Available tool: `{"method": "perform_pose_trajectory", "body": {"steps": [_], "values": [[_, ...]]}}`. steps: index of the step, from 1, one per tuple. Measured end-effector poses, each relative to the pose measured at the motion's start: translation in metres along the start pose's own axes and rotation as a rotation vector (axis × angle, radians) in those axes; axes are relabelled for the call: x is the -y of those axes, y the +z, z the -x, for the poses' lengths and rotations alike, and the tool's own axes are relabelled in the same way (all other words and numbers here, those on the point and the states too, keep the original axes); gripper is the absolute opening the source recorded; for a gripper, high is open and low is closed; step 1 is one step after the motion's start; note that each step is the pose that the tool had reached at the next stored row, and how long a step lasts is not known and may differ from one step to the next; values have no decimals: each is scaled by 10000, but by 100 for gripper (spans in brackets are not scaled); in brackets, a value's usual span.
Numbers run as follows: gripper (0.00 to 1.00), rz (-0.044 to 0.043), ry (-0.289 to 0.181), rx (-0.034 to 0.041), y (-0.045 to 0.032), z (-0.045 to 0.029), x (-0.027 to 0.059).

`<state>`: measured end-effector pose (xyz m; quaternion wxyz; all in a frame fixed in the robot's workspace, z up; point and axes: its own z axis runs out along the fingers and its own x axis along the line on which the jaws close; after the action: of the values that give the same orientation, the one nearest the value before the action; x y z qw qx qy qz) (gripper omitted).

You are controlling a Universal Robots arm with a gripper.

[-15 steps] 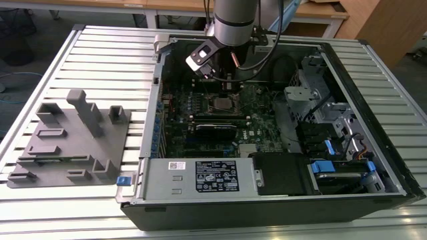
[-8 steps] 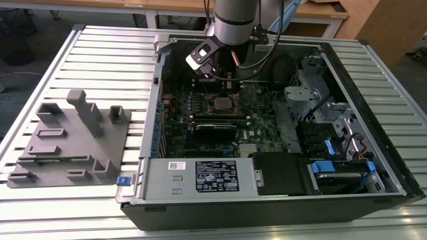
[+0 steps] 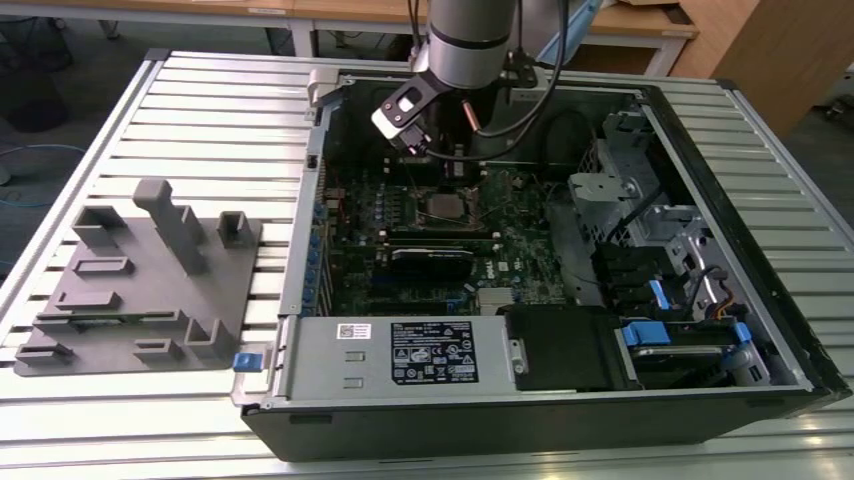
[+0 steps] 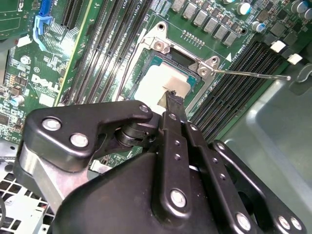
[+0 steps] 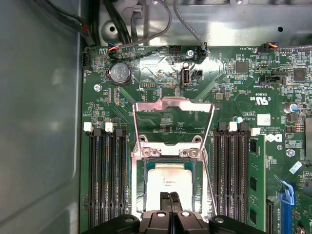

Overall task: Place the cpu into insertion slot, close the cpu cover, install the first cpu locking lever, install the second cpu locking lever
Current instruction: 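Close the cpu cover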

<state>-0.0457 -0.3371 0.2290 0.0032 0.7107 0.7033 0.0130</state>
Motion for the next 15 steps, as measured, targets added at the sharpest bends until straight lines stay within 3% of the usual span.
{"method": "perform_pose_trajectory", "body": {"steps": [7, 15], "values": [[11, 3, 0, -5, -97, -2, -3], [11, 3, 0, -4, -258, -4, -6]]}}
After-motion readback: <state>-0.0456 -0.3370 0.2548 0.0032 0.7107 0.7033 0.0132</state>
